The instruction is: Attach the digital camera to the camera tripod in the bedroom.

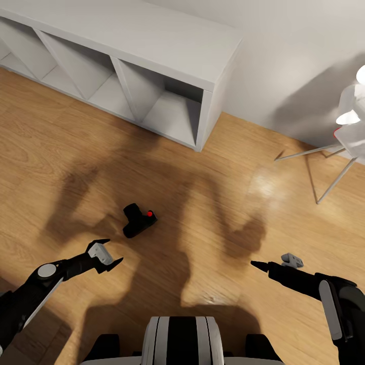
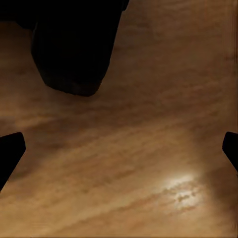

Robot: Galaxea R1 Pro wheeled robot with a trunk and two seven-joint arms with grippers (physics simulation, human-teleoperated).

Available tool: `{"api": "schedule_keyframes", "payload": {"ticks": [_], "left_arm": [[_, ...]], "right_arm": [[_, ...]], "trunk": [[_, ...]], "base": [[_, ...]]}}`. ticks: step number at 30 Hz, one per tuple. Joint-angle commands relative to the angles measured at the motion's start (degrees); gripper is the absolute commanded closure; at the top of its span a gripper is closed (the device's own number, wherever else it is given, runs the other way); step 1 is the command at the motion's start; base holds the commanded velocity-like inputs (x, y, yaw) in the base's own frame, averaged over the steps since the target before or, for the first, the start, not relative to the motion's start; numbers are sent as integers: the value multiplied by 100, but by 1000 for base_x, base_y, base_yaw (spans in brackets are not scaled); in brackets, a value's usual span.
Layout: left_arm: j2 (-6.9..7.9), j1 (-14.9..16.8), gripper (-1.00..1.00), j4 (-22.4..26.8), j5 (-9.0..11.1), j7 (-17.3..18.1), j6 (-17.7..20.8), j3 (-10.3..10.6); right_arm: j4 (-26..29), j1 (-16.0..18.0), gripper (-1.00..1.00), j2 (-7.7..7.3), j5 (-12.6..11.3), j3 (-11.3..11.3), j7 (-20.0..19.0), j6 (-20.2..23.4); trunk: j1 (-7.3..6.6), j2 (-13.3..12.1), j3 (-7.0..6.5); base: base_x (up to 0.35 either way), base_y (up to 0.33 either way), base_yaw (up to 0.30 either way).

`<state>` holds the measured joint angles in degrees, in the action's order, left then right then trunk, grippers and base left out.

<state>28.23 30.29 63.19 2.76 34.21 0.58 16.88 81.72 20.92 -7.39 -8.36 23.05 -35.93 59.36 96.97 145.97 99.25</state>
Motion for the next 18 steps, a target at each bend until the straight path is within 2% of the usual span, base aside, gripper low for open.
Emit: {"api": "schedule_keyframes", "payload": {"ticks": [1, 18], "left_arm": [[2, 4, -100, 0, 29, 6, -7, 11], [-48, 4, -100, 2, 52, 5, -110, 26]], "right_arm": [[2, 2, -100, 0, -34, 7, 7, 41], [2, 0, -100, 1, -34, 7, -1, 41]], "trunk": [[-1, 1, 3], [-1, 1, 3]], "base": [[0, 0, 0], [0, 0, 0]]}}
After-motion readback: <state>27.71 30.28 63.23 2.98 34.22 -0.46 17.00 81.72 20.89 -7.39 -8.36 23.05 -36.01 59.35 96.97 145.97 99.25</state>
